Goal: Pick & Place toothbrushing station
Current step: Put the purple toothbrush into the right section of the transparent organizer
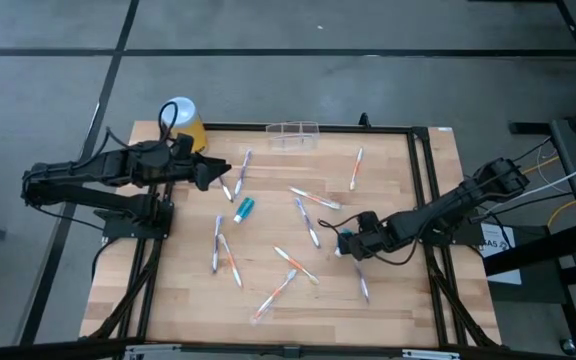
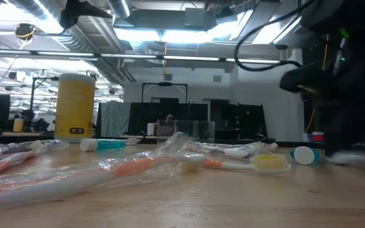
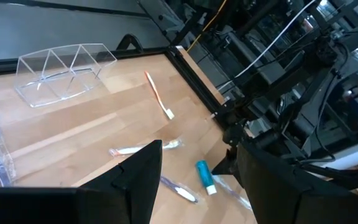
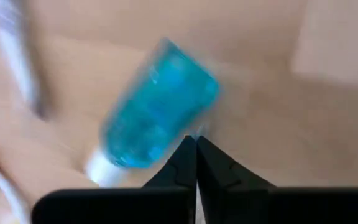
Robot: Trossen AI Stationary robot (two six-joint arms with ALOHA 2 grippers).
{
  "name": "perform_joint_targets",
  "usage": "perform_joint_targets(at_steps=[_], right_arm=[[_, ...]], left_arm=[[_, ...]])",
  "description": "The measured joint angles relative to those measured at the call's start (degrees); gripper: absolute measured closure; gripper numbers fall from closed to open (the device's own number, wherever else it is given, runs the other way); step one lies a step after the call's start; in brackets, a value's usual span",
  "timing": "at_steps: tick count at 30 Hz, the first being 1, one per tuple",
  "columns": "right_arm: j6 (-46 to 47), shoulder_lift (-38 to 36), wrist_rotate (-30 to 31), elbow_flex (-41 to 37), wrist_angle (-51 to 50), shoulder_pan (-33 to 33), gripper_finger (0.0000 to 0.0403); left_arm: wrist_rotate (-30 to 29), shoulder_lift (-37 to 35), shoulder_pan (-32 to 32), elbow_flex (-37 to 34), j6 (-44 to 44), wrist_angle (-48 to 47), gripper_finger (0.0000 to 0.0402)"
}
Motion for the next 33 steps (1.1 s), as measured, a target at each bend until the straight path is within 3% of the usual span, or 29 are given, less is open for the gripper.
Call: perform_joint_targets(at_steps=[9, 15, 18, 21, 24, 28, 33], right_arm=[[-17.7, -0.2, 18.9, 16.3, -0.5, -4.1, 0.0401], [-41.3, -0.2, 35.9, 27.0, -0.4, -11.0, 0.0402], [-55.1, -0.3, 39.4, 29.0, 5.4, -16.7, 0.0402], [-68.9, -0.3, 35.9, 29.1, 15.7, -22.7, 0.0402], [-78.1, -0.3, 27.5, 29.1, 24.8, -29.1, 0.0402], [-84.4, -0.3, 19.3, 28.8, 31.9, -36.4, 0.0402], [-86.7, 0.2, 10.2, 28.8, 33.6, -44.1, 0.0403]], left_arm=[[-0.7, -0.2, 0.0, 0.0, -0.8, 0.3, 0.0197], [-6.4, -0.3, -2.1, 0.0, 0.3, 1.5, 0.0197], [-10.7, -0.3, -4.4, 0.0, 3.6, 5.2, 0.0197], [-14.9, -0.3, -7.3, 0.0, 8.3, 10.2, 0.0197], [-18.9, -0.3, -10.5, 0.0, 12.9, 14.3, 0.0197], [-23.9, -0.8, -15.5, 0.0, 17.3, 17.4, 0.0197], [-30.2, -0.5, -23.0, 0.0, 20.7, 19.9, 0.0197]])
